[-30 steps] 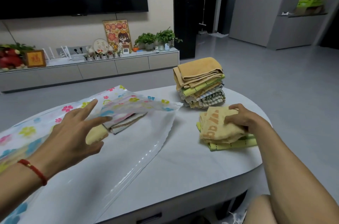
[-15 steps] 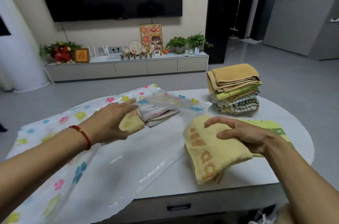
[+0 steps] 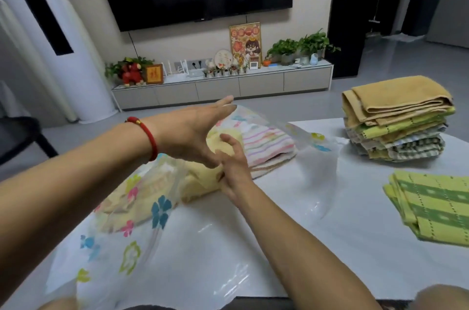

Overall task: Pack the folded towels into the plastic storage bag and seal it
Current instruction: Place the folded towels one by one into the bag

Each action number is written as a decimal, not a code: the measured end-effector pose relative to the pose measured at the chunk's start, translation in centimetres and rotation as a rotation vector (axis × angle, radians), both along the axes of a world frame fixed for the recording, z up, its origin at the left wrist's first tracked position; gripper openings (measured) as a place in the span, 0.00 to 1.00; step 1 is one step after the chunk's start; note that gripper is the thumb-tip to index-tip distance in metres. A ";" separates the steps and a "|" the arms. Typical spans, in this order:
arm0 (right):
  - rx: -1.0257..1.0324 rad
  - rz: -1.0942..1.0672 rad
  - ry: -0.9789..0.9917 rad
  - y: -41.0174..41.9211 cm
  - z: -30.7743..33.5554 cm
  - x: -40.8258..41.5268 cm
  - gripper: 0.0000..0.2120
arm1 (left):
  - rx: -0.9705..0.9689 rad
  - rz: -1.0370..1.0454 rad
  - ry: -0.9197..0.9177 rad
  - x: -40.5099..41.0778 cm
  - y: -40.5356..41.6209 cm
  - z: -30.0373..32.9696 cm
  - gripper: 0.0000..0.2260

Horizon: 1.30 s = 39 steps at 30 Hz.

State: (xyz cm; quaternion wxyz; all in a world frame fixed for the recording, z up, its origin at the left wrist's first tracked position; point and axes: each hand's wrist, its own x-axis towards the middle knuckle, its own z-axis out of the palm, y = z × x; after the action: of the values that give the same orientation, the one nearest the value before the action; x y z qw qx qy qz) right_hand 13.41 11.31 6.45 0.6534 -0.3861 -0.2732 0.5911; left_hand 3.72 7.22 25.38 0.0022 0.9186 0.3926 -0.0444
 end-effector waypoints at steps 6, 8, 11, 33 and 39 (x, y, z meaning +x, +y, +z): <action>-0.110 -0.085 -0.301 3.8 -6.1 -3.7 0.22 | 0.004 0.002 -0.046 -0.8 0.0 0.6 0.50; -0.119 -0.042 -0.417 3.8 -8.1 -4.1 0.19 | -0.008 -0.008 -0.059 -1.1 -0.1 0.4 0.50; -0.091 -0.119 -0.522 4.2 -8.0 -4.7 0.12 | -0.012 -0.021 -0.068 -1.1 -0.3 -0.3 0.49; -0.521 -0.204 -1.300 -17.2 -1.5 27.8 0.11 | 0.038 0.018 -0.289 4.0 -2.7 -7.4 0.49; -1.084 -0.672 -1.210 -22.3 -3.0 36.6 0.27 | 0.044 -0.001 -0.278 5.5 -3.1 -7.5 0.49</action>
State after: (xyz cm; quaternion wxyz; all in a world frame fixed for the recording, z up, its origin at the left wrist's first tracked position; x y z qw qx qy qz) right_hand 49.98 -10.94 3.42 0.2625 -0.9503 -0.1264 0.1099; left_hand 9.20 4.14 17.90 0.0365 0.9160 0.3888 0.0920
